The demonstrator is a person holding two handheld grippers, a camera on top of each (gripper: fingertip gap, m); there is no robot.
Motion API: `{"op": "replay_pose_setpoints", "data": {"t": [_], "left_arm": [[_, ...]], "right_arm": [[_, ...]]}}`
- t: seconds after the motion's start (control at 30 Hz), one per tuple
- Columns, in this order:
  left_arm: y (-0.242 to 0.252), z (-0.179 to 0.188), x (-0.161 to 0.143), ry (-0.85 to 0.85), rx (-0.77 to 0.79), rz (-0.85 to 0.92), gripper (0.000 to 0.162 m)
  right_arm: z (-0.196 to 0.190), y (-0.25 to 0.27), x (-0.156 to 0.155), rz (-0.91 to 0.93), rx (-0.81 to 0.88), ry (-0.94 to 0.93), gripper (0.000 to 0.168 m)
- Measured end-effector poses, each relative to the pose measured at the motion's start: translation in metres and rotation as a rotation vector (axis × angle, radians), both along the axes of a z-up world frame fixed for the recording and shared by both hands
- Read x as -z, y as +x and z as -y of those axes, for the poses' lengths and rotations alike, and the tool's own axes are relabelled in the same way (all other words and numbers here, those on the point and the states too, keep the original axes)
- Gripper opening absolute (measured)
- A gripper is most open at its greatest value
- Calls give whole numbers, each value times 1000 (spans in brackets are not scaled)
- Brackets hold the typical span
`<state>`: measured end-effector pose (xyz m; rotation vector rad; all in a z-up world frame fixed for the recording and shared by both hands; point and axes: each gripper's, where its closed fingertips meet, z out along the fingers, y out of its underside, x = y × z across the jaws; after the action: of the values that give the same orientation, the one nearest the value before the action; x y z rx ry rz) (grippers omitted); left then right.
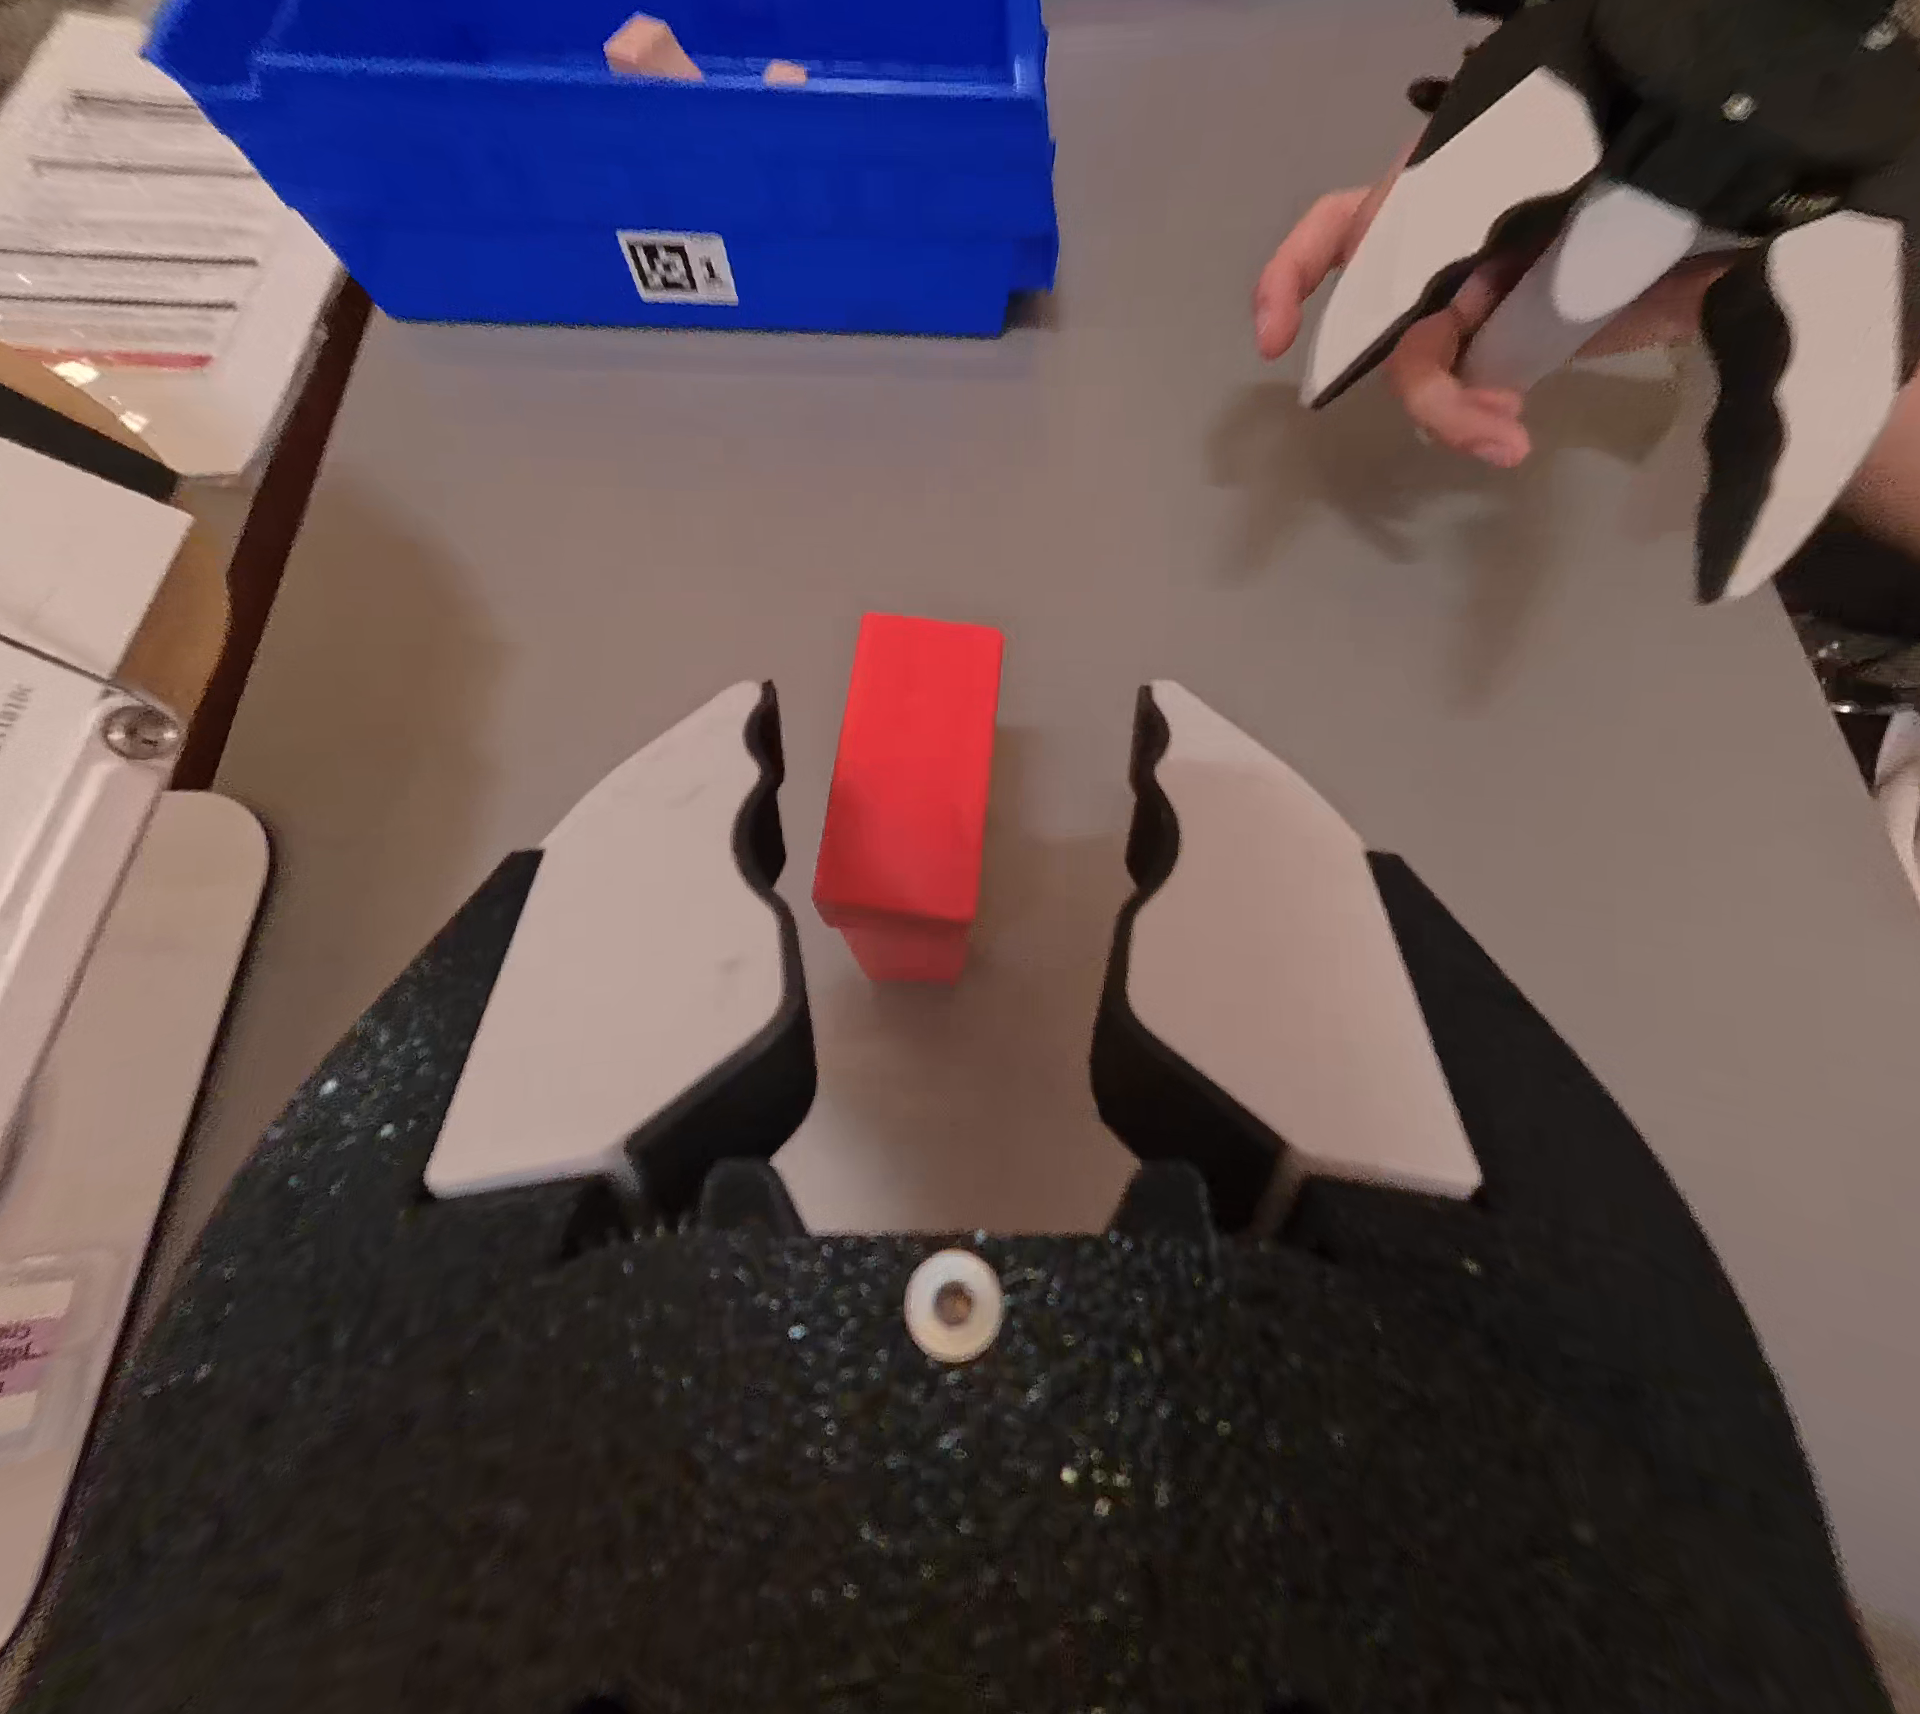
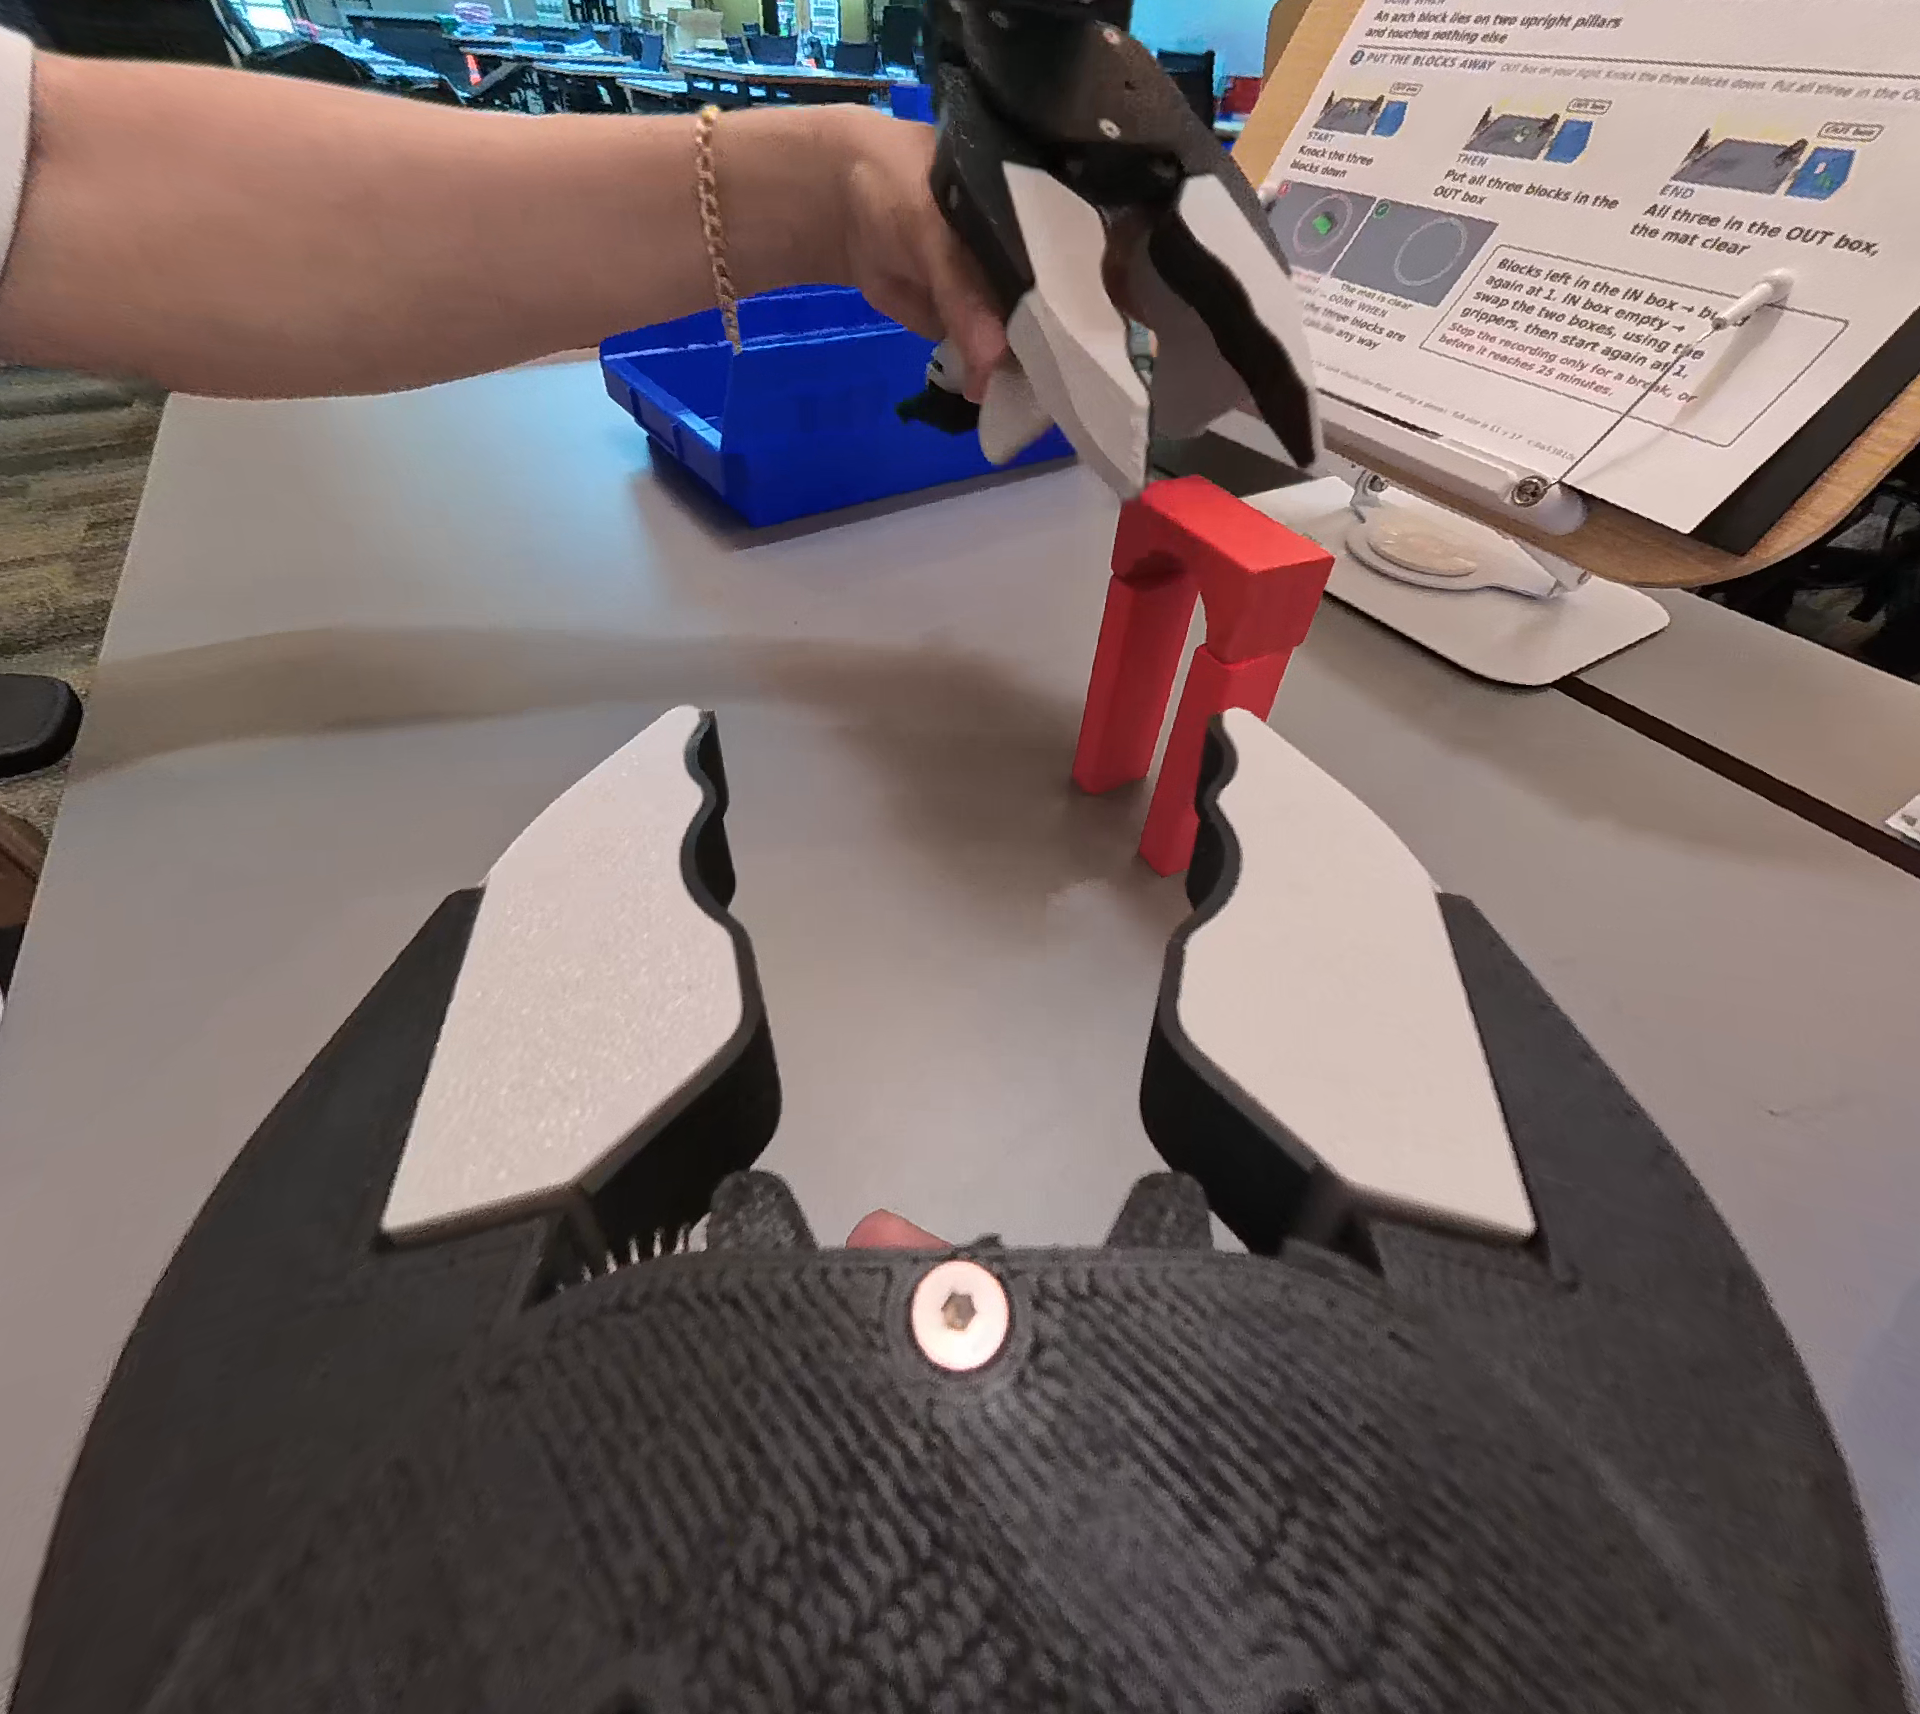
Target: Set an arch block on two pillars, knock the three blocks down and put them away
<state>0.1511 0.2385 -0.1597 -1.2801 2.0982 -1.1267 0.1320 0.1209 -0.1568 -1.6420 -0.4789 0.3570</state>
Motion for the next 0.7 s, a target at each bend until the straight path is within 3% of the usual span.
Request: {"op": "replay_pose_setpoints", "data": {"t": [0.17, 0.3, 0.33, 0.37, 0.43, 0.47, 0.6, 0.7], "left_arm": [[-12, -6, -35, -27, -133, 160, 64], [-47, -18, -47, -18, -383, 257, 52], [-60, -20, -47, -3, -452, 291, 43], [-72, -20, -46, 12, -515, 328, 32], [-96, -15, -39, 35, -587, 390, 2], [-106, -10, -34, 36, -607, 402, 0], [-135, -5, -6, -8, -749, 350, 0], [-148, 2, 2, -3, -753, 337, 0]], "right_arm": [[-10, 17, 4, 5, 121, -26, 77], [-29, 47, 15, -35, 313, -117, 67], [-35, 57, 18, -53, 371, -137, 62], [-40, 65, 20, -69, 418, -151, 50], [-51, 79, 28, -96, 492, -179, 10], [-57, 84, 34, -117, 516, -201, 0], [-71, 95, 65, -108, 617, -336, 0], [-74, 103, 72, -53, 717, -357, 0]]}}
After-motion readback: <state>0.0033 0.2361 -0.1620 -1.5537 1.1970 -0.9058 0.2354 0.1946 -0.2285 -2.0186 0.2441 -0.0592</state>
